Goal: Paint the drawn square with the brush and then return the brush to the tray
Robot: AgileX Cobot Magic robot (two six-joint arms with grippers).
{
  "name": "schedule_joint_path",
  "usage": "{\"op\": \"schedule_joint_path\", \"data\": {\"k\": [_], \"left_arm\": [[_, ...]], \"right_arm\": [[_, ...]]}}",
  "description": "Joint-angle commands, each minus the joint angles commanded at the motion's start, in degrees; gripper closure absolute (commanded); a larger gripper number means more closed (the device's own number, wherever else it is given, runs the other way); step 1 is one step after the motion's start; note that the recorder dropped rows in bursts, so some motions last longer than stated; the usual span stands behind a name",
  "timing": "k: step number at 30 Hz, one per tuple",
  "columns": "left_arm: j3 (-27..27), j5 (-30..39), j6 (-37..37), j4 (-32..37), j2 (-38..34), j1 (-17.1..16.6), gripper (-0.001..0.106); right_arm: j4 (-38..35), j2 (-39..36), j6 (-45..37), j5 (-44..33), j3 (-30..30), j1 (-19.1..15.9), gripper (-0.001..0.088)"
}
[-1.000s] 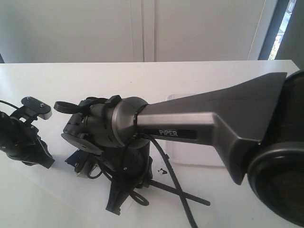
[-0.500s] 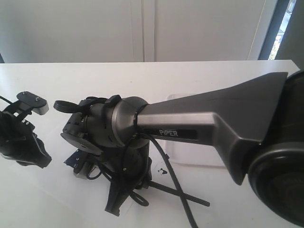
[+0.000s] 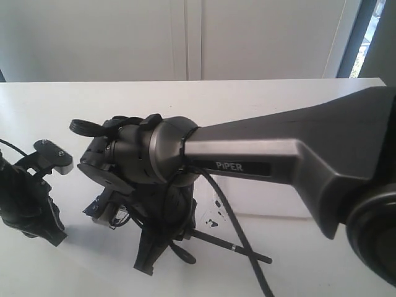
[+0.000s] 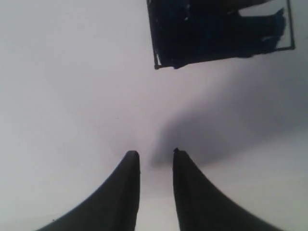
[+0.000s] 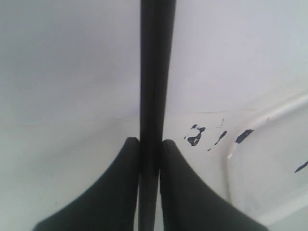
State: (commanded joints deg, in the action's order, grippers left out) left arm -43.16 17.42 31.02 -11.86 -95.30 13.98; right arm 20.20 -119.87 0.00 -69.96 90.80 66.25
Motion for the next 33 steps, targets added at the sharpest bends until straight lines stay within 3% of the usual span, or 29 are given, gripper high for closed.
{"op": "schedule_joint_path", "data": {"k": [21, 33], "left_arm": [[0.0, -4.3, -3.6, 4.9, -1.6, -0.1, 0.075], [0.0, -4.0, -4.2, 4.9, -0.6, -0.1, 0.075]], "right_arm": [[-2.5, 2.1, 0.0, 0.0, -0.1, 0.0, 0.0868], [1.6, 0.4, 5.6, 0.0, -0.1, -0.4, 0.0868]]}}
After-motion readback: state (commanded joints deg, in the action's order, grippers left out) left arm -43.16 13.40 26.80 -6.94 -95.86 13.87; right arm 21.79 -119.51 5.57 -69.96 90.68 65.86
